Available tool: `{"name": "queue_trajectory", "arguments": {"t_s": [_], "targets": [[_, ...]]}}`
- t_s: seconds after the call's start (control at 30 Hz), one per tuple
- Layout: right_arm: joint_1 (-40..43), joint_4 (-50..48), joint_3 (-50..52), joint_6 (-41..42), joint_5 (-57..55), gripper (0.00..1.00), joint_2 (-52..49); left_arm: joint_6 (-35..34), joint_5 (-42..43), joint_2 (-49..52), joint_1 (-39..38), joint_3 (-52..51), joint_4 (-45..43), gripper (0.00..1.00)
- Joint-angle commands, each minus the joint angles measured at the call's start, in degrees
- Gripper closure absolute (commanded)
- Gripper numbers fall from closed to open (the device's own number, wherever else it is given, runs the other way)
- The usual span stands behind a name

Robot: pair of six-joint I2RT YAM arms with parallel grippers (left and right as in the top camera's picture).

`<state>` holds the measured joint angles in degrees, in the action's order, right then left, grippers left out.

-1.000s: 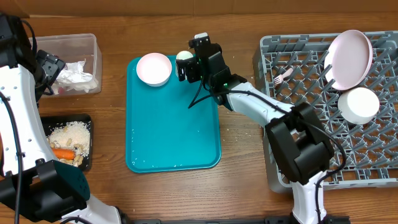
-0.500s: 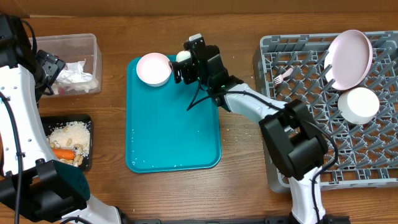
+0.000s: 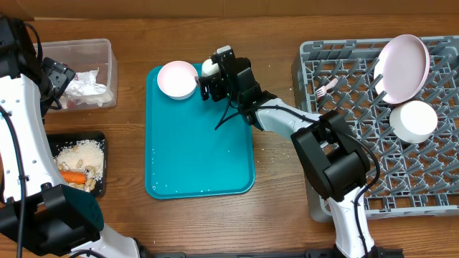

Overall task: Sort waste into correct bins and load items into the dishwasher rack
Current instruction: 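Lower the right gripper and close it on the white cup, then lift the white cup and carry it to the rack's upper area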

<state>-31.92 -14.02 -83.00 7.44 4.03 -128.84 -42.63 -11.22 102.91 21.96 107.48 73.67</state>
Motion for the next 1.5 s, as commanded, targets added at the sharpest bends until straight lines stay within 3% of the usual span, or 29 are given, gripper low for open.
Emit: {"name": "queue_trajectory", "arguments": {"t_s": [0.0,0.17,0.33,0.57,0.77,1.03,1.13,1.47], "targets": [[-0.26,-1.2,-1.03,-0.2,-1.84,0.0,-0.85,0.66,-0.79,-0.15,-0.22,0.31,-0.04,0.0],[-0.24,-1.81,-1.03,-0.17,-2.03,0.02,-1.4,0.66,-0.79,-0.15,-0.22,0.31,-0.04,0.0],[-0.24,-2.51,-1.03,-0.17,-2.03,0.16,-2.21,0.66,-0.79,-0.15,-0.22,0.31,-0.04,0.0],[-0.24,-3.04,-1.03,0.04,-2.51,0.16,-2.47,0.66,-0.79,-0.15,-0.22,0.31,-0.04,0.0],[-0.24,-3.28,-1.03,0.07,-2.49,0.33,-2.49,0.66,-0.79,-0.15,-0.22,0.31,-0.04,0.0],[-0.2,-3.13,-1.03,1.73,-2.47,0.38,-2.29,0.66,-0.79,-0.15,-0.22,0.31,-0.04,0.0],[-0.11,-2.01,-1.03,1.73,-2.47,0.44,-1.25,0.66,-0.79,-0.15,-0.22,0.31,-0.04,0.0],[3.48,8.26,-1.03,2.49,-2.45,0.51,9.46,0.66,-0.79,-0.15,-0.22,0.31,-0.04,0.0]]}}
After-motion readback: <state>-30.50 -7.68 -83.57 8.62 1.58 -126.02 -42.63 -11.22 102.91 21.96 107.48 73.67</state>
